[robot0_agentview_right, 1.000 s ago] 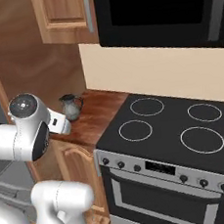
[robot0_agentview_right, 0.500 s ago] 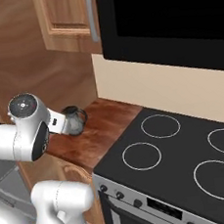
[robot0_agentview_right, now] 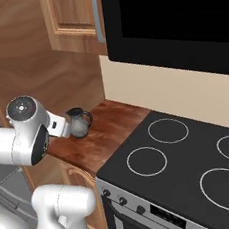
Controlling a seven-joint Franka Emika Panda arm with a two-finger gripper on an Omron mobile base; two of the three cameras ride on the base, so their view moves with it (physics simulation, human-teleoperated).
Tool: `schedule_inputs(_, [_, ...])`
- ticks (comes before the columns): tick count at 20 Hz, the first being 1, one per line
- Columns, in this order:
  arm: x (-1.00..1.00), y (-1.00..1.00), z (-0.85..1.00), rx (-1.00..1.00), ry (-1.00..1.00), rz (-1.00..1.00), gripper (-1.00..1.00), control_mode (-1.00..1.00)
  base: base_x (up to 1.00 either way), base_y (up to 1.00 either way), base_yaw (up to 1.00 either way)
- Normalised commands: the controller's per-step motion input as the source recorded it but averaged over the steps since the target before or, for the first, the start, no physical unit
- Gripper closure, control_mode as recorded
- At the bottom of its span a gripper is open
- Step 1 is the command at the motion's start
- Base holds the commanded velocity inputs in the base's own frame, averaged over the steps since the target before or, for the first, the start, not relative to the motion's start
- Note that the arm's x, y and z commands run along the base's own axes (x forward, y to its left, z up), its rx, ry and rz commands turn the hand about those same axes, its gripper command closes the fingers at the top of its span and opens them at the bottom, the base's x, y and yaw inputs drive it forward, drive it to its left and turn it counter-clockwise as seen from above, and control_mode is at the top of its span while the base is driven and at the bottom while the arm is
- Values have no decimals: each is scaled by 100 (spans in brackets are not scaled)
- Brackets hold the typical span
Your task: Move the cucumber and peach from the second highest shelf to the top shelf to make space. Then, place the pitcher from the counter on the cleared second highest shelf.
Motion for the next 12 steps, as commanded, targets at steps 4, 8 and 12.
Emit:
schedule_inputs(4, [0,0,0,0,0,0,-100,100,29,4,4])
schedule_inputs(8, [0,0,0,0,0,0,-100,-100,0,0,0])
schedule_inputs(12, [21,0,-4,0,0,4,-100,-100,0,0,0])
